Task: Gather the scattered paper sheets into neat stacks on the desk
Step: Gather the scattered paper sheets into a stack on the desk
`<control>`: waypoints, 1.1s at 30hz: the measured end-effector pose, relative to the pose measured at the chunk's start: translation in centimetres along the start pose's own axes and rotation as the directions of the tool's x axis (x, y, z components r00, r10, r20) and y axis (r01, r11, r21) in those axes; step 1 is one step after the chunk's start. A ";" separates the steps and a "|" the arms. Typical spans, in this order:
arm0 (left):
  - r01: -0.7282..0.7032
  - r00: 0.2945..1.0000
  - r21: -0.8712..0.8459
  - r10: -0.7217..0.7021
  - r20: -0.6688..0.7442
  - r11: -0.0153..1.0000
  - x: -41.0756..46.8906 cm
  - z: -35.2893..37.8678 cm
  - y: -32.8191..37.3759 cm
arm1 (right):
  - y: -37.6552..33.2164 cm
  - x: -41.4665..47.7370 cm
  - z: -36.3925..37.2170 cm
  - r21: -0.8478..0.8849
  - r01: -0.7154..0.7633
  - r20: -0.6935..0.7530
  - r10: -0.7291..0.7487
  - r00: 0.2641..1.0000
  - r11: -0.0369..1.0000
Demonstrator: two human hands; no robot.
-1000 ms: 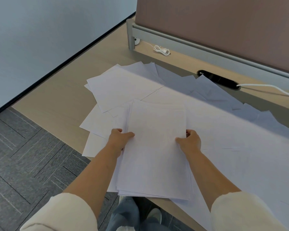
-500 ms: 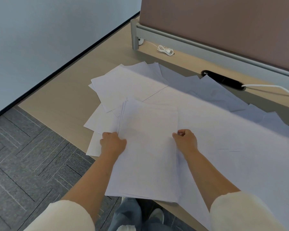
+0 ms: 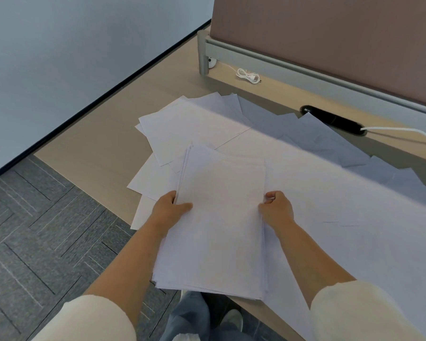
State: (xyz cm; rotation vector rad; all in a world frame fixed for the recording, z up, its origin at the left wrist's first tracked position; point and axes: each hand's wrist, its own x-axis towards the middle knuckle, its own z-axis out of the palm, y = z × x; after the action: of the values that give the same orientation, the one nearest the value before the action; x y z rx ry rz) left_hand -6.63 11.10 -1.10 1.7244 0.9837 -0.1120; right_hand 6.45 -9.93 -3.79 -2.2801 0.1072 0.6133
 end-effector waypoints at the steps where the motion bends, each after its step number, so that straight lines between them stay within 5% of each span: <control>1: -0.012 0.999 -0.045 0.014 0.043 0.999 -0.1 -0.3 0.1 | 0.0 0.0 0.0 -0.004 0.002 0.005 -0.002 1.000 1.000; 5: -0.032 0.976 -0.268 0.088 0.199 0.963 -0.9 -1.3 1.4 | 0.0 0.2 0.0 0.001 -0.002 0.015 0.002 1.000 1.000; 12: -0.018 0.905 -0.679 0.300 0.300 0.734 -3.0 -2.2 6.4 | 0.2 0.8 -0.3 0.081 -0.045 0.035 0.042 0.999 0.996; 19: 0.011 0.821 -0.836 0.472 0.321 0.549 -5.1 -0.6 11.1 | -0.5 0.0 -1.9 0.137 -0.064 0.283 0.022 0.959 0.988; 21: -0.004 0.817 -0.825 0.478 0.324 0.566 -5.2 0.1 12.3 | -0.6 -0.7 -3.4 0.377 -0.143 0.363 -0.004 0.932 0.915; 24: -0.024 0.796 -0.758 0.471 0.380 0.652 -4.5 1.4 13.3 | 0.3 -1.0 -6.4 0.771 -0.201 0.368 -0.166 0.915 0.604; 27: -0.075 0.808 -0.620 0.412 0.421 0.781 -2.7 2.8 13.5 | 1.2 -1.0 -8.8 0.898 -0.228 0.302 -0.150 0.941 0.378; 33: -0.154 0.819 -0.157 0.215 0.532 0.976 2.2 6.4 12.5 | 3.1 -0.3 -10.1 0.865 -0.171 0.246 -0.103 0.964 0.472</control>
State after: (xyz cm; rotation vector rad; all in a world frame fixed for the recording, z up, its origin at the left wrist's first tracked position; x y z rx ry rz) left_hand 5.41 6.24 4.65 1.5478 0.3860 -0.3971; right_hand 9.36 -19.20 0.35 -1.1431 0.2721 0.6666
